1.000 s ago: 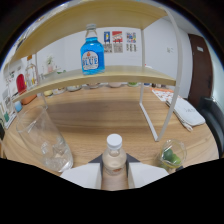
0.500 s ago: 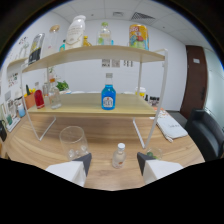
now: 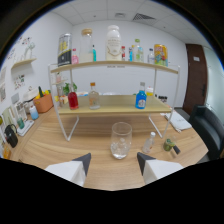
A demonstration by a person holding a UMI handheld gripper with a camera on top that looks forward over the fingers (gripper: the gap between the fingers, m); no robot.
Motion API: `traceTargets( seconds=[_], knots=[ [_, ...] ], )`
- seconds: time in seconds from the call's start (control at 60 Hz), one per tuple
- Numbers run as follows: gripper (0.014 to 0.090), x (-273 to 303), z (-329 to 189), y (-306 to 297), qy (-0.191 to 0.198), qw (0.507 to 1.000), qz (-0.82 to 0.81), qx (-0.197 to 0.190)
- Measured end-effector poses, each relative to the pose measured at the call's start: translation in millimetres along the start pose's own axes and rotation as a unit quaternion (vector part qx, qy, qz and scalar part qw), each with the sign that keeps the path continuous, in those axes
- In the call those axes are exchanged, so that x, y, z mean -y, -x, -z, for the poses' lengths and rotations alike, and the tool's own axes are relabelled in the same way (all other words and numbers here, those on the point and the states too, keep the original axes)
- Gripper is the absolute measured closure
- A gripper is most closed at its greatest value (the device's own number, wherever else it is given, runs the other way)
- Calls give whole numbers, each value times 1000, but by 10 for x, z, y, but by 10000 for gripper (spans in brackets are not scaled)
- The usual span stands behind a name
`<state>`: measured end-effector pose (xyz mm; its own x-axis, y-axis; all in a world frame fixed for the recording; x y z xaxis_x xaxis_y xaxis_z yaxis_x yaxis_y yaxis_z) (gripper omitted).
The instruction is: Make me a cup of Mojito.
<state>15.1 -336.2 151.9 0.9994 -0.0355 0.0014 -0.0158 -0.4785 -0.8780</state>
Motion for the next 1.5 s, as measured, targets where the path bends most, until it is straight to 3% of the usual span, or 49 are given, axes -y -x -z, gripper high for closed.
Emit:
traceTargets(
  seconds=[0.317,0.533,0.717,1.0,1.167,1.233,1.5],
  knots=[
    [188,1540,307,1050,-100,994,11,33],
    [183,2488,233,1610,-155,987,2,45],
    [186,2882,-156,1854,-159,986,-3,53],
    [197,3282,-739,1874,-159,987,9,23],
    [367,3372,-867,1856,-169,985,12,12],
    [506,3387,-885,1760,-178,984,8,-6],
    [531,3372,-807,1808,-179,983,21,19]
  ],
)
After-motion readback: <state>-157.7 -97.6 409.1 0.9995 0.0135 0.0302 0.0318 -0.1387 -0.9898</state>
